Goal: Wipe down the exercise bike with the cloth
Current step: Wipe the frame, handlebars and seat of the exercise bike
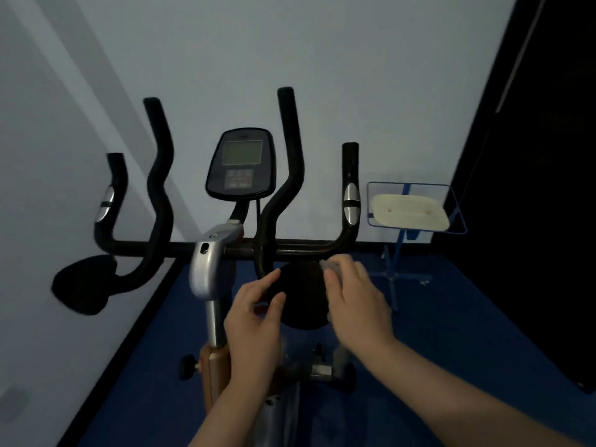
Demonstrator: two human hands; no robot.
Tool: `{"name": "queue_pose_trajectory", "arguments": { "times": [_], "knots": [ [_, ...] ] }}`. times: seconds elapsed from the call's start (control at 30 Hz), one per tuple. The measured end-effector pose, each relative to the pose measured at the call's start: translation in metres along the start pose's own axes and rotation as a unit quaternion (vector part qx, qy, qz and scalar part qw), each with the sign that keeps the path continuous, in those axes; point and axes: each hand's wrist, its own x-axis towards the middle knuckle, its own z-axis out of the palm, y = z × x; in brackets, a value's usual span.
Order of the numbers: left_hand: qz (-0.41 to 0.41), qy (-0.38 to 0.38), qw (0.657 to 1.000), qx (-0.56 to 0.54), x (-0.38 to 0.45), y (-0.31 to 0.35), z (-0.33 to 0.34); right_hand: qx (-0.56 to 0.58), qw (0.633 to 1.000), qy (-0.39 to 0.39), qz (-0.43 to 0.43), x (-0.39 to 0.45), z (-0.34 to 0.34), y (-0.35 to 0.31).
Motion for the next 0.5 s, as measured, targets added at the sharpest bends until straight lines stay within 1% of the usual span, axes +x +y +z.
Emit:
{"name": "queue_pose_trajectory", "arguments": {
  "times": [0.1,0.17,0.3,0.33,0.43,0.5],
  "knots": [
    [-0.026,0.041,0.999,0.018,-0.002,0.002,0.007,-0.061,0.992,-0.095,-0.048,0.043,-0.004,-0.008],
    [-0.041,0.064,0.997,0.018,-0.006,0.005,0.013,-0.081,0.987,-0.111,-0.083,0.049,-0.003,-0.008],
    [-0.081,0.135,0.987,-0.019,-0.021,0.012,0.028,0.002,0.981,-0.146,-0.13,0.026,-0.016,0.018],
    [-0.091,0.154,0.983,-0.027,-0.023,0.013,0.032,-0.013,0.977,-0.156,-0.142,0.031,-0.016,0.018],
    [-0.112,0.212,0.97,-0.026,-0.026,0.013,0.042,-0.109,0.955,-0.195,-0.194,0.066,-0.005,-0.002],
    [-0.127,0.235,0.963,-0.041,-0.028,0.012,0.048,-0.13,0.943,-0.205,-0.226,0.076,-0.002,-0.008]
  ]
}}
